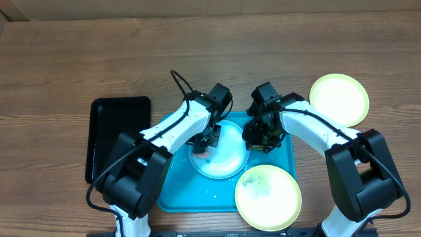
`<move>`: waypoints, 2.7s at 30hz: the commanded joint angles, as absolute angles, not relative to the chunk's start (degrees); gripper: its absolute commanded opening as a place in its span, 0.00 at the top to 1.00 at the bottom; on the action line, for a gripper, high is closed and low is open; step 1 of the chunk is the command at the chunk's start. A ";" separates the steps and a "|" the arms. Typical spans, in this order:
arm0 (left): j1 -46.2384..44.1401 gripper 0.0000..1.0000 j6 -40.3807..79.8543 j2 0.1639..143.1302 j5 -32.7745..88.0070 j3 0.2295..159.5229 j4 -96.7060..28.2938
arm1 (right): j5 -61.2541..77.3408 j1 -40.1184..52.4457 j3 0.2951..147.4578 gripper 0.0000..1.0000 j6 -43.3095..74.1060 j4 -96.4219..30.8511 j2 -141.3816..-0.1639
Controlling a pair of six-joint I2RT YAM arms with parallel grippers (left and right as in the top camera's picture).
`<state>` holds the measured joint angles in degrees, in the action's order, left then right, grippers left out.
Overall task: Clean dirty plates on tray and stack at the side
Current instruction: 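Scrub the light-blue plate's scribbles with the sponge in the left gripper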
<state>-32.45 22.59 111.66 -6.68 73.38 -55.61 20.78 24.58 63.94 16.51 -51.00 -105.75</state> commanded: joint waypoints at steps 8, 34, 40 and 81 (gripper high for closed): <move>-32.16 0.96 13.72 113.14 -1.74 72.14 -55.27 | 19.77 24.05 63.86 0.96 16.53 -51.51 -105.60; -36.56 0.96 3.55 113.14 27.97 72.16 -46.81 | 19.79 24.05 63.86 0.96 16.53 -52.36 -105.60; -34.26 0.96 15.14 113.14 6.22 72.16 -48.25 | 19.81 24.05 63.86 0.96 16.53 -52.45 -105.60; -35.68 0.96 3.40 113.14 4.67 72.16 -55.55 | 19.81 24.03 63.86 0.96 16.51 -52.82 -105.60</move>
